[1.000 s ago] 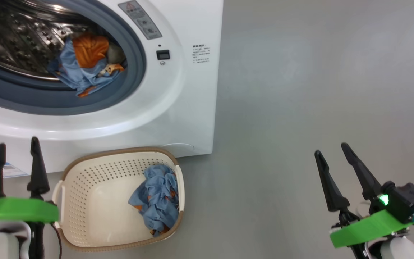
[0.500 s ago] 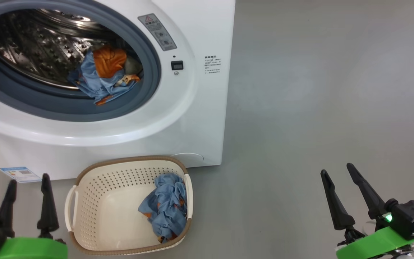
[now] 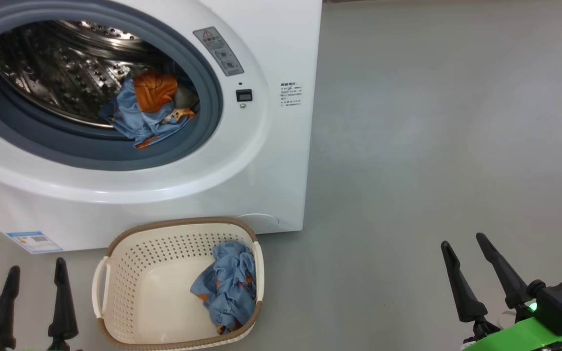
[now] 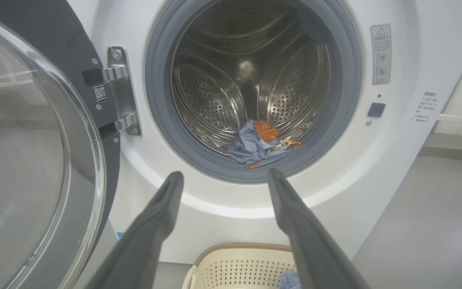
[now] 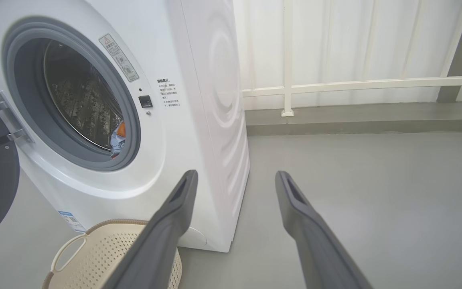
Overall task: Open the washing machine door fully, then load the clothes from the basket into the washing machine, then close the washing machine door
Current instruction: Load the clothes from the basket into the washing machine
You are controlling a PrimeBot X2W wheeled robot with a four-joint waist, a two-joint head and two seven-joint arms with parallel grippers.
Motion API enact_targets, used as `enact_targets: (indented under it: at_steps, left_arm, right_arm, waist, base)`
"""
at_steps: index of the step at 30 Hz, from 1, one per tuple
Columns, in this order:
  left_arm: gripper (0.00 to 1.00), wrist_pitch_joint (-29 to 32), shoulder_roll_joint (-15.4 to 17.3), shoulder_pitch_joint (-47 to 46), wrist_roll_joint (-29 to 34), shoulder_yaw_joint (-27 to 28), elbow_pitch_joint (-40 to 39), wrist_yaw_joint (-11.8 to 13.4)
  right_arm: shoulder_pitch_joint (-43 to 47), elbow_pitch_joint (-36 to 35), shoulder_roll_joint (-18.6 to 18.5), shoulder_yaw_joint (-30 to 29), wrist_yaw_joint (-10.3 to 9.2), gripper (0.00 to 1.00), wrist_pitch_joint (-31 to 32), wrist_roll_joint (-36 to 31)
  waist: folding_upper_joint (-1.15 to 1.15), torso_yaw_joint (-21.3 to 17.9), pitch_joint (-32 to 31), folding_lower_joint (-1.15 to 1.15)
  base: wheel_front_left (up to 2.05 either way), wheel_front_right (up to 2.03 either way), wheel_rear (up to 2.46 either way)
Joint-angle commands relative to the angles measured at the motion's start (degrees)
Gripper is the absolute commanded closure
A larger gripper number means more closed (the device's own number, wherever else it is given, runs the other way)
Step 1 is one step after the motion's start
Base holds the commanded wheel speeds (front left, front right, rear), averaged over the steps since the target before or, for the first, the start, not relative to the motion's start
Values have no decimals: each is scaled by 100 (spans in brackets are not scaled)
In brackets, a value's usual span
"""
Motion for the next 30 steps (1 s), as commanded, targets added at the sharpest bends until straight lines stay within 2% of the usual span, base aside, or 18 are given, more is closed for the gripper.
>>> enact_targets:
  at_steps: [1,21,30]
  left_arm:
    - [0,-37,84,-7,68,228,-193,3]
    - [0,-37,86,152,16,199,-270,3]
    - [0,-37,129,51,-129,-149,345,3]
  right_arm:
    - [-27,-145,-95,57,41,0,-46,10]
    - [-54,-183,-40,45,41,0,-46,3]
    - [-229,-212,14,126,41,0,-46,-5]
  waist:
    - [0,-6,-10,0]
    - [0,-56,11,0]
    - [0,-204,208,0]
  base:
    - [0,0,0]
    - [0,0,0]
    - [0,0,0]
